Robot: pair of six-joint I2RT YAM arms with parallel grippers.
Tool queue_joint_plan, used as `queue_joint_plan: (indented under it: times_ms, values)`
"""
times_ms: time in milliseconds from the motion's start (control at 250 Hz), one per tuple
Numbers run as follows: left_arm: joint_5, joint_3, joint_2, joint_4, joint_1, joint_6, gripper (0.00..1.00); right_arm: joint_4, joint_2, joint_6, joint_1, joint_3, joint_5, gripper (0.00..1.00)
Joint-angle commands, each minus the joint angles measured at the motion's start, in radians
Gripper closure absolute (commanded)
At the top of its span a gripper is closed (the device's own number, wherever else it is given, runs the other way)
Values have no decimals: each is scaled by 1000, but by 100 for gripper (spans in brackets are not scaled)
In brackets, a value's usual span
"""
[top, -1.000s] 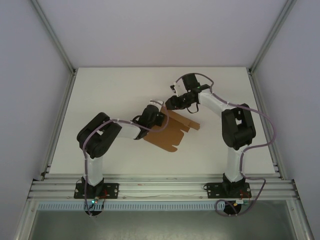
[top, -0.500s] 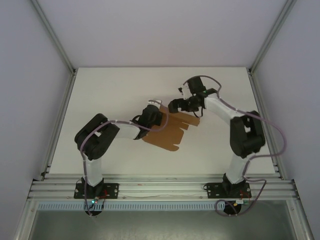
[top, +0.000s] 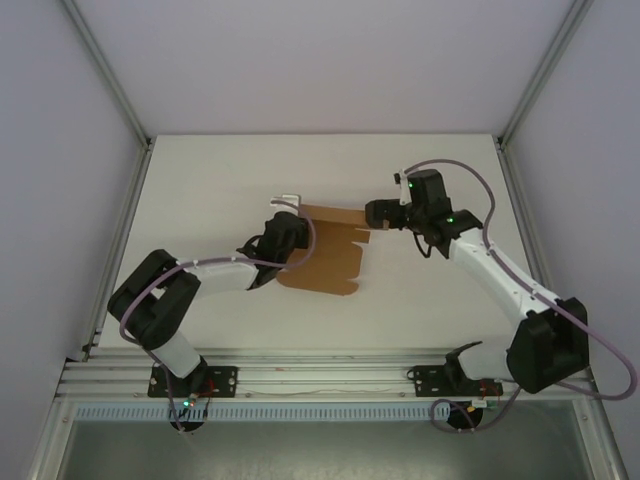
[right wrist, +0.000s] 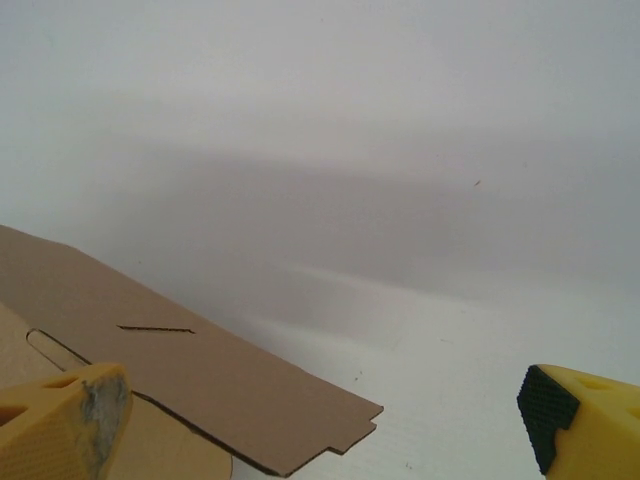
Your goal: Assemble paper box
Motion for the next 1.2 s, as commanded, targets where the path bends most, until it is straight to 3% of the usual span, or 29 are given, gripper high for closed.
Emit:
queue_joint_plan:
  times_ms: [0,156,280,388,724,1043,1199]
  values:
    - [4,-1,-27,-14,2,-48,100,13,36,-13,-2,-1,-57,0]
    - [-5,64,-35,-118,2,-71,100,120,66,-26,38,-92,-133,0]
    - [51,133,-39,-228,2,-100,100,286,54,-42,136,-171,52,0]
    - [103,143,-51,-240,2,-125,100,422,54,-8,164,-216,186,0]
    - [154,135,-49,-231,-3,-137,100,770,57,86,193,-289,243,0]
    - [64,140,-43,-264,-2,-162,100,524,-158,72,186,-368,384,0]
    - [56,152,-43,-276,-1,-159,100,390,-307,141,121,-426,385,0]
